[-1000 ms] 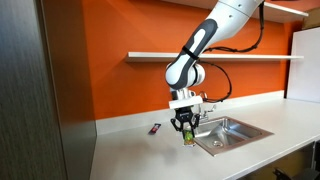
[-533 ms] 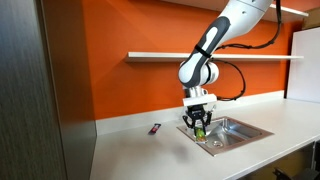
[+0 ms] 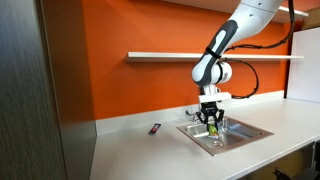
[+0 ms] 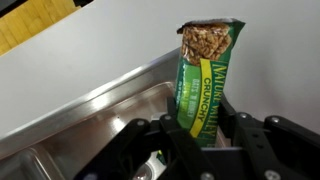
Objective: Put the green packet in the sink.
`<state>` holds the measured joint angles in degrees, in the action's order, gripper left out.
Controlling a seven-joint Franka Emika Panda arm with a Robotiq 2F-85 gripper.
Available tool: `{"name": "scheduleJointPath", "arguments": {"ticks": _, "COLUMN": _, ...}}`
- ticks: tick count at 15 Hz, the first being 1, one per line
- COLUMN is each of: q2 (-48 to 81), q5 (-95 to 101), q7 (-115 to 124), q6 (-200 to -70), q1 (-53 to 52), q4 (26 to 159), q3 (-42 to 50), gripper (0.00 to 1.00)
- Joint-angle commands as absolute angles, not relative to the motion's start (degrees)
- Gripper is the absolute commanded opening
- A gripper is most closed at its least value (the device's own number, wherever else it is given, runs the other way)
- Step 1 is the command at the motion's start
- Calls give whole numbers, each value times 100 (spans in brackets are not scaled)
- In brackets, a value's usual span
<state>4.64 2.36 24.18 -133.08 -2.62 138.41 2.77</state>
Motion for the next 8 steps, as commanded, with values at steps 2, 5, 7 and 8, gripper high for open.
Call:
{"name": "scheduleJointPath", "arguments": {"ticks": 2, "q2": 641, "q5": 154, "q7": 1707, "q6": -13567, "q1": 97, "q4": 13723, "q3": 436, "gripper": 18}}
{"name": "scheduleJointPath", "arguments": {"ticks": 5, "q2": 960, "q5": 79, "q7": 1301, "q6": -13731, "q1": 277, "q4": 13492, "q3": 553, "gripper": 18}}
{"name": "scheduleJointPath", "arguments": {"ticks": 7, "q2": 1229, "q5": 1, "q7": 1039, "q6": -13785, "q1": 383, "q4": 13262, "q3": 603, "gripper": 18}}
{"name": "scheduleJointPath", "arguments": {"ticks": 8, "q2": 1380, "q5": -41, "q7": 919, "q6": -13774, "q1": 436, "q4": 13115, "q3": 621, "gripper": 18}}
